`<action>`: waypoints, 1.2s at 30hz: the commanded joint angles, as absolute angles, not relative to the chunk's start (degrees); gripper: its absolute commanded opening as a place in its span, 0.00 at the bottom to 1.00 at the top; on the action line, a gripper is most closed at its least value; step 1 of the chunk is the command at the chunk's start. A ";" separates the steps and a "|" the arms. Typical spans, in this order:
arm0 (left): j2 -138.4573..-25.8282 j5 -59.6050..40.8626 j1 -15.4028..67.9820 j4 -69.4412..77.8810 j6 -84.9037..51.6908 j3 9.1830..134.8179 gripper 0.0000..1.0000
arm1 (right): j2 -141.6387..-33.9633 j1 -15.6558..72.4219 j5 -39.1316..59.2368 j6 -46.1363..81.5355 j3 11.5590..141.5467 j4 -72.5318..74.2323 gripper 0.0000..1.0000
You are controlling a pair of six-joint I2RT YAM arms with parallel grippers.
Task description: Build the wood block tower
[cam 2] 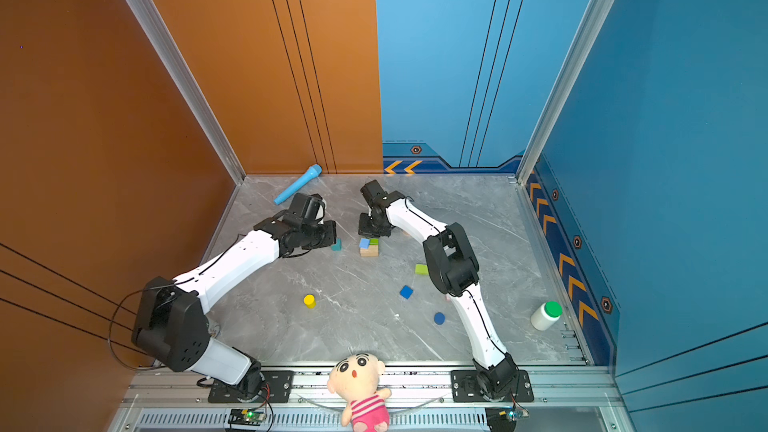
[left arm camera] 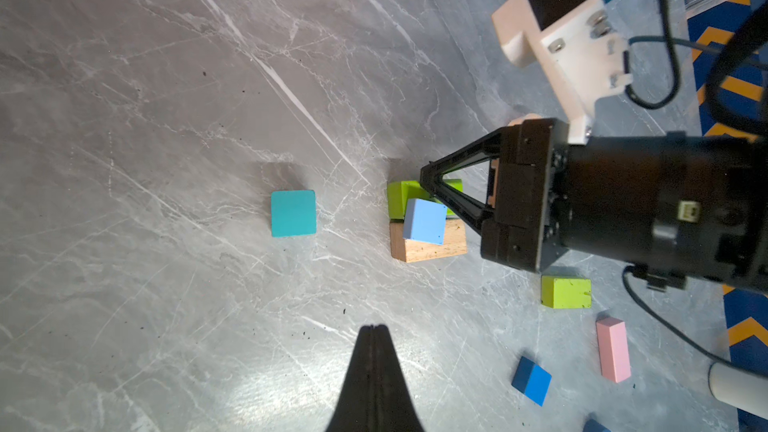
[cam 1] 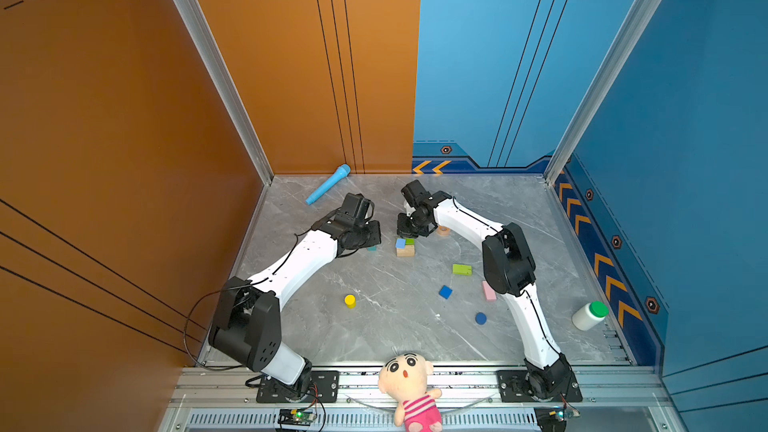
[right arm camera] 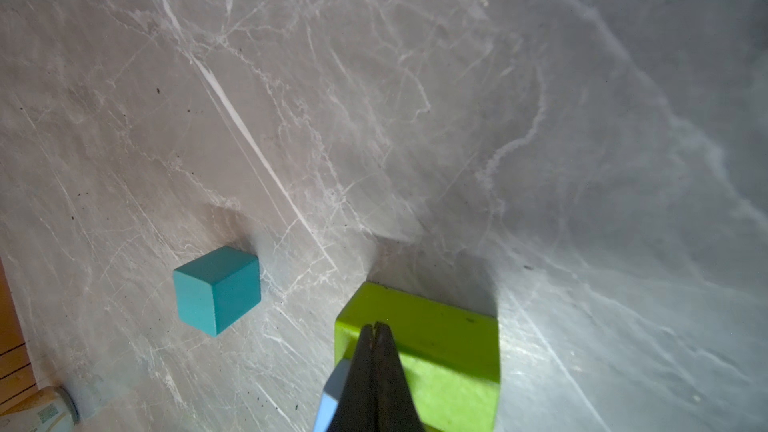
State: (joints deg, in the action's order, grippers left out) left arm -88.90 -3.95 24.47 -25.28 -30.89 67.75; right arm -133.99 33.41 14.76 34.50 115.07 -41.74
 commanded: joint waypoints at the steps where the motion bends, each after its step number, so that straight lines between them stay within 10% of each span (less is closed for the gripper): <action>1: -91.76 -4.64 25.14 -26.31 -29.23 71.02 0.00 | -128.04 32.35 12.58 33.88 115.22 -42.10 0.00; 36: -114.43 -8.80 26.54 -29.18 -25.67 84.02 0.00 | -120.93 33.82 14.74 38.25 95.84 -32.22 0.00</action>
State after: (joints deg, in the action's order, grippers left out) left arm -113.65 -7.81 25.98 -27.70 -26.74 82.21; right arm -119.07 33.43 13.96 37.17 95.18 -32.29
